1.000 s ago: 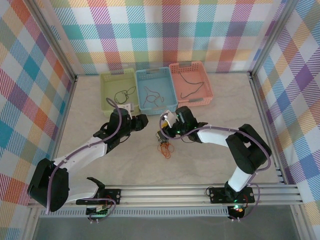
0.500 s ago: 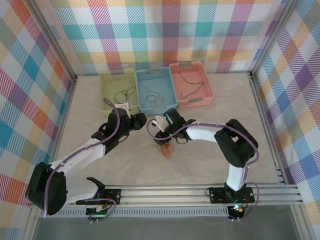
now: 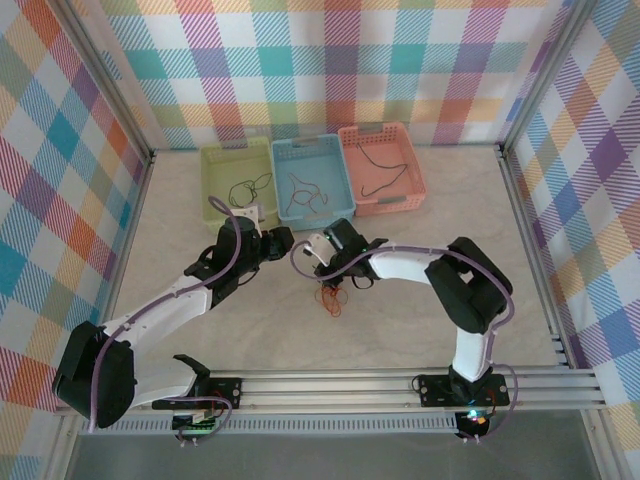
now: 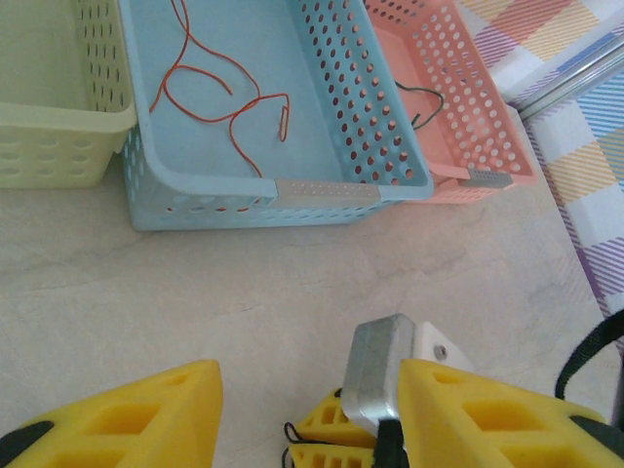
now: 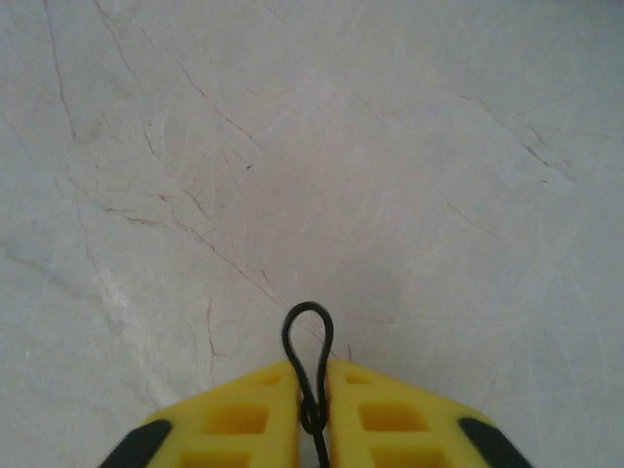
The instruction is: Untangle the cables
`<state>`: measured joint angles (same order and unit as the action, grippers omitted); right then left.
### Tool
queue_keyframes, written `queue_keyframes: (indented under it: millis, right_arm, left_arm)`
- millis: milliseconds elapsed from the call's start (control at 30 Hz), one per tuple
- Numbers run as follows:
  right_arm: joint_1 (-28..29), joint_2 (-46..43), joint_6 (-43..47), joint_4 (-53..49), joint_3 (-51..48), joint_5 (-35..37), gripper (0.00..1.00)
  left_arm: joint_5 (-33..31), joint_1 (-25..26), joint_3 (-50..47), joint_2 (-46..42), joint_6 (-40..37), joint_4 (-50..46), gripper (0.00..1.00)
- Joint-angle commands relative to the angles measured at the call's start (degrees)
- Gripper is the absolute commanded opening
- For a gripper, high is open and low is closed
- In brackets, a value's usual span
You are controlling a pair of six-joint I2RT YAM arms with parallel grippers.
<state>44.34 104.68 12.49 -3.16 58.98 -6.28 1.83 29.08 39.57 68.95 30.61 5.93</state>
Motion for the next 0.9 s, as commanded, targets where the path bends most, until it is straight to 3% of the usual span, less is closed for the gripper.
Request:
queue_keyframes:
  millis: [0,133,333,433,567,733,867]
  right_arm:
    - [0.3,-7.8,0.6,9.5,-6.1,-2.7,0.03]
    - [0.3,-15.3,0.6,21.9,-14.9,-6.9,0.0]
    - [-1.3,-22.2,-2.7,34.0,-22.9,-4.4,0.0]
    - [-4.8,-25.2,-8.6,41.0,-26.9,-8.1,0.0]
    - [-10.9,-26.3,-17.3,49.6,-30.3,-18.0,0.0]
    - [-12.0,-25.1,-18.7,51.4,-29.7,-26.6,0.0]
    - [-12.1,-24.9,-19.1,51.9,-29.4,-29.3,0.0]
  left_arm:
    - [-0.7,0.5,0.9,0.6,-0.6,-0.6,0.51]
    - [2.1,0.5,2.0,1.8,-0.8,-0.4,0.53]
    - [5.9,1.8,2.9,2.8,-3.2,0.9,0.55]
    - [5.6,3.3,3.9,3.4,-5.8,0.2,0.56]
    - [4.9,5.7,4.3,4.1,-8.1,0.8,0.58]
    - [7.4,6.8,5.9,6.4,-9.6,0.5,0.58]
    - [9.4,8.3,6.6,8.0,-11.9,1.3,0.58]
